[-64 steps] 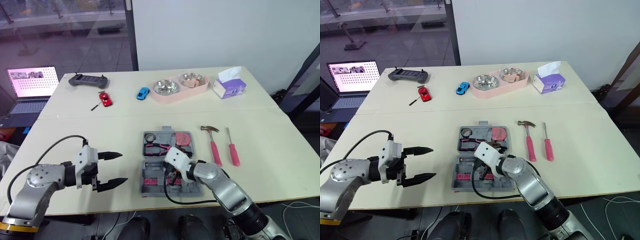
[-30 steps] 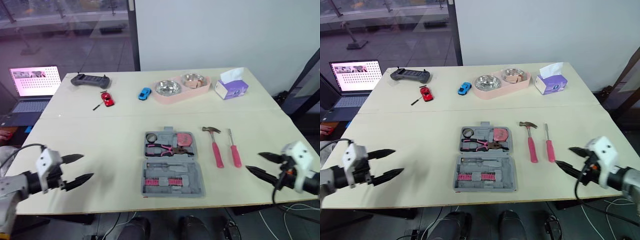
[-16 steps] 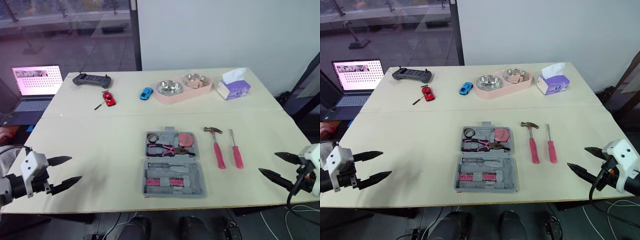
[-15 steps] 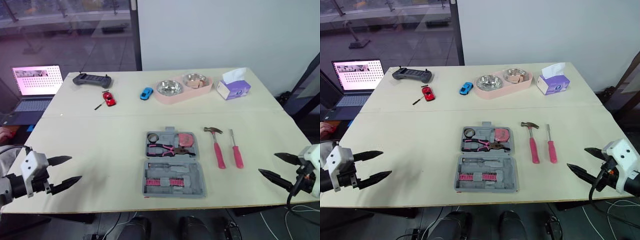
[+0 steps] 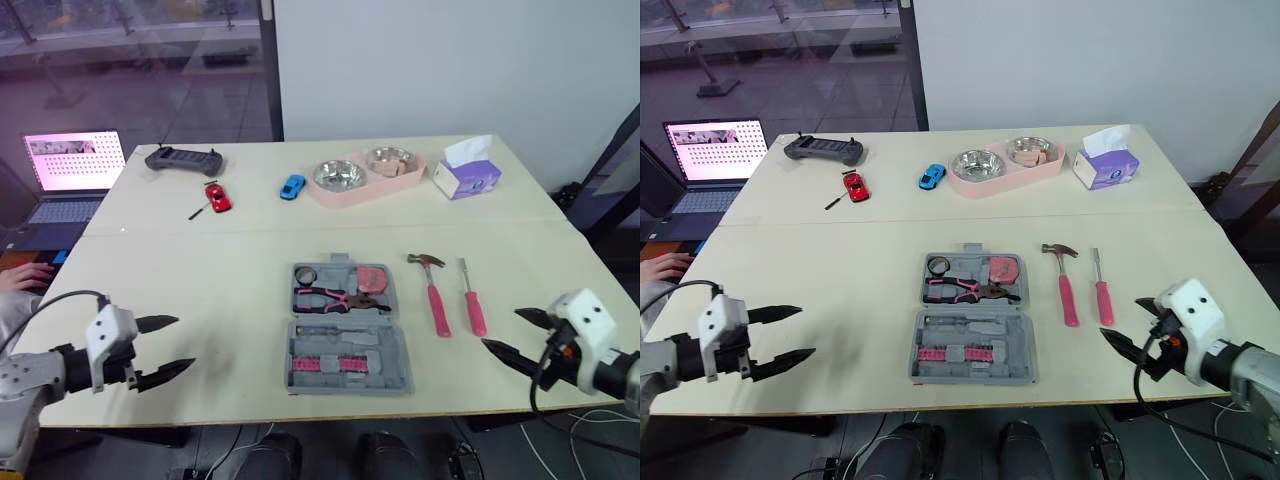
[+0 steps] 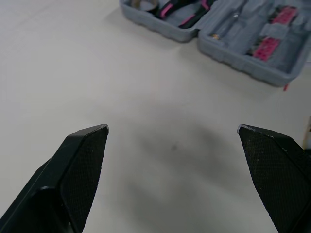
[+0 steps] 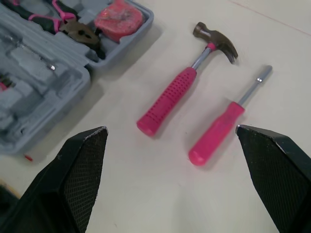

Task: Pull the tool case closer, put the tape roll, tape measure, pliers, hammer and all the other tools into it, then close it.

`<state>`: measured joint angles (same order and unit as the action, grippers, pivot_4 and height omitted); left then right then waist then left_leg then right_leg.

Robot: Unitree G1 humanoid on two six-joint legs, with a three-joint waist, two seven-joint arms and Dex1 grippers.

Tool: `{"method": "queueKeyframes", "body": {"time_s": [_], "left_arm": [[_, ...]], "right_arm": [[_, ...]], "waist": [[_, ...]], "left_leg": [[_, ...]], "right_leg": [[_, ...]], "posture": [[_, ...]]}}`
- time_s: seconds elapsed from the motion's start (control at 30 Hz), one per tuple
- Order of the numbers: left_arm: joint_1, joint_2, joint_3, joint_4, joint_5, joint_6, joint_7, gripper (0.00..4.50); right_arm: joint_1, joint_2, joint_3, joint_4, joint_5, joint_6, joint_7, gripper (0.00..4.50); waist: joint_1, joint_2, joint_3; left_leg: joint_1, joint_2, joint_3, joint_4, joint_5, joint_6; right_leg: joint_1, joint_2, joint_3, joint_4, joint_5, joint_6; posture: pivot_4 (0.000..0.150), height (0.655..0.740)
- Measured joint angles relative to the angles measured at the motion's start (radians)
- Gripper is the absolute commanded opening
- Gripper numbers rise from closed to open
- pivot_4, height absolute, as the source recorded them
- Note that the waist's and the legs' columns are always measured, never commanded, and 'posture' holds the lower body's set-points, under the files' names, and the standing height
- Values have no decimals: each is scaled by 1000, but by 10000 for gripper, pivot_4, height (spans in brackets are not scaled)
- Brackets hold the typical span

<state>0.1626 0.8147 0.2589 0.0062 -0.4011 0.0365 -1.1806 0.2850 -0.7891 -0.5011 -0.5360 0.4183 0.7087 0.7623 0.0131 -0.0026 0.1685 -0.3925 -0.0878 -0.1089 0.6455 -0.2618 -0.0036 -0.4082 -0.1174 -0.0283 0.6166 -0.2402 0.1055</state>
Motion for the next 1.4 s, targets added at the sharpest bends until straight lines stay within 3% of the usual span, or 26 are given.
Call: {"method": "queueKeyframes", "body": {"time_s": [0.1,0.27,0.47,0.7,1.1,1.2,1.4], "left_arm": [[4,-2,-23,-53,-2,44,12,45000],[-20,-46,-104,-223,-26,133,50,45000],[-40,-71,-135,-261,-23,153,82,45000],[-42,-82,-158,-265,-22,153,112,45000],[-27,-97,-167,-272,-20,148,142,45000],[-26,-99,-168,-278,-19,145,147,45000],[-15,-100,-168,-283,-11,143,159,45000]], "right_arm": [[-75,3,62,-34,-5,100,-90,44480],[-402,159,304,-31,-54,374,-349,44480],[-613,324,406,158,-148,516,-562,44480],[-695,397,413,351,-211,512,-639,44480],[-873,454,414,780,-263,317,-660,44480],[-919,456,403,875,-264,276,-658,35952],[-953,454,375,967,-269,223,-650,5390]], "waist": [[0,0,0],[-1,0,1],[1,1,1],[-4,2,2],[-22,3,2],[-27,2,2],[-27,2,1]], "left_leg": [[0,0,0,0,0,0],[0,0,0,0,0,0],[-2,-2,-1,-1,-1,2],[-1,-2,0,-1,0,2],[1,-1,0,0,1,1],[1,-1,0,0,1,1],[2,-1,0,0,1,1]], "right_leg": [[0,0,0,0,0,0],[-2,0,0,1,1,-1],[-3,1,-1,0,1,-1],[-3,2,-1,1,3,2],[-3,5,-1,4,3,3],[-2,5,-1,4,3,3],[-1,5,-1,4,3,2]], "posture": [[1500,7370],[1500,7370],[1500,7370],[1500,7370],[1500,7370],[1500,7370],[1500,7370]]}}
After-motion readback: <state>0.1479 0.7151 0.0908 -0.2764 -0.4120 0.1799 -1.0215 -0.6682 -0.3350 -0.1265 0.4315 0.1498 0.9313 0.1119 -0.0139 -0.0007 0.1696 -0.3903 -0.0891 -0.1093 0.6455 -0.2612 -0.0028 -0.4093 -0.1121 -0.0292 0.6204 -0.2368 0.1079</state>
